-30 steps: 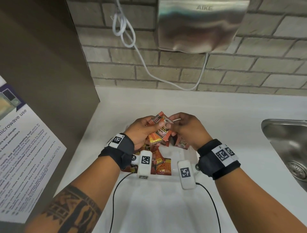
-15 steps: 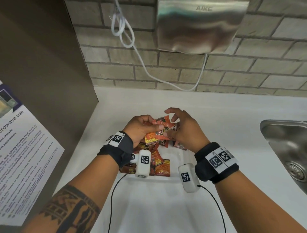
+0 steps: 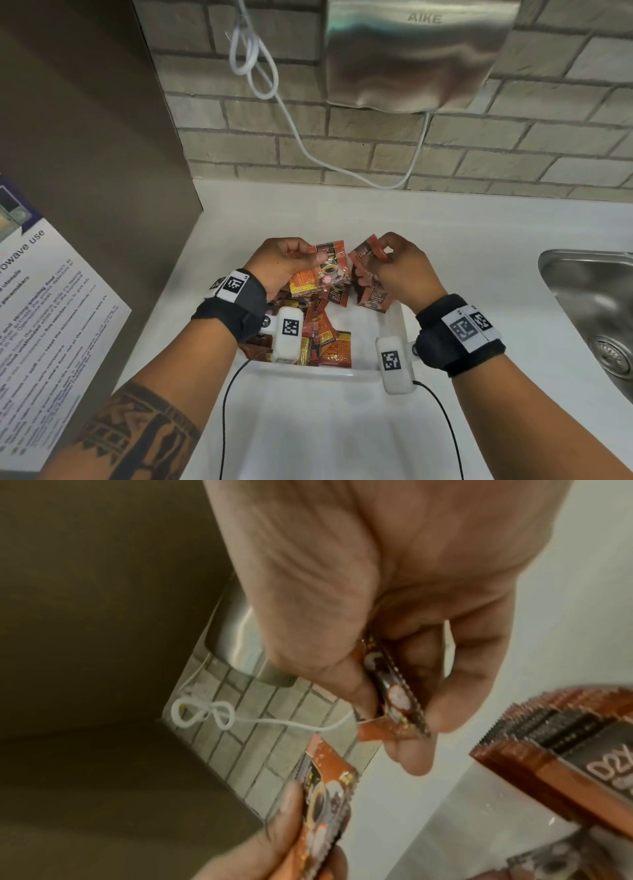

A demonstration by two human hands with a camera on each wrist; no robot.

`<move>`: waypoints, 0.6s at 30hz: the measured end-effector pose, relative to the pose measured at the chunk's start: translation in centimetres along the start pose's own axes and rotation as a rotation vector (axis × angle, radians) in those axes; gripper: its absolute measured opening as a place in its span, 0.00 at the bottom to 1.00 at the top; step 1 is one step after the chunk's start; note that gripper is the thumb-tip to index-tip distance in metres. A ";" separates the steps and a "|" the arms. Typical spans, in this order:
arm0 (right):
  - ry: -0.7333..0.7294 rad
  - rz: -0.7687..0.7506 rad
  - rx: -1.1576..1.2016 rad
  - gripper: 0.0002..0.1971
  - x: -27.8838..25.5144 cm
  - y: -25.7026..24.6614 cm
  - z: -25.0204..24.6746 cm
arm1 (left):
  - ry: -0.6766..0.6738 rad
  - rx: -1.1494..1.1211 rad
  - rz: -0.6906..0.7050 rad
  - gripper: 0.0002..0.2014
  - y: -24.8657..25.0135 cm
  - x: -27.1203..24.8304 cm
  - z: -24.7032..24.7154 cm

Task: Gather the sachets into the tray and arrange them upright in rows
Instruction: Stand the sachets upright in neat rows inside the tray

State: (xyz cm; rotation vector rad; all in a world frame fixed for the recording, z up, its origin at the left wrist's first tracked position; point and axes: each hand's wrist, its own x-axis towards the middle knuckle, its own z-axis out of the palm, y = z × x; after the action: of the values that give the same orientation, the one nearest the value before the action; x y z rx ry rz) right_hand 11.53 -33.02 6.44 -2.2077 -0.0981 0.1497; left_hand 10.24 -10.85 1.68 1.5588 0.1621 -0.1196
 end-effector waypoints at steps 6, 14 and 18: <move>-0.276 0.079 0.294 0.14 -0.9 -1.1 0.2 | -0.029 0.043 -0.030 0.16 0.3 -0.1 0.2; -0.361 0.016 0.316 0.24 -0.9 -1.6 1.9 | -0.101 0.016 0.003 0.16 0.6 -0.2 1.2; -0.324 0.081 0.502 0.20 -0.7 -1.2 1.5 | -0.098 0.025 0.017 0.20 0.9 -0.4 1.1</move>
State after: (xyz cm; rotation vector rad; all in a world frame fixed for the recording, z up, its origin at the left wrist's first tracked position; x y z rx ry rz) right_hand 10.62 -31.21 6.55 -1.6729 -0.1340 0.5197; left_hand 10.05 -11.99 2.65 1.5758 0.0707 -0.1846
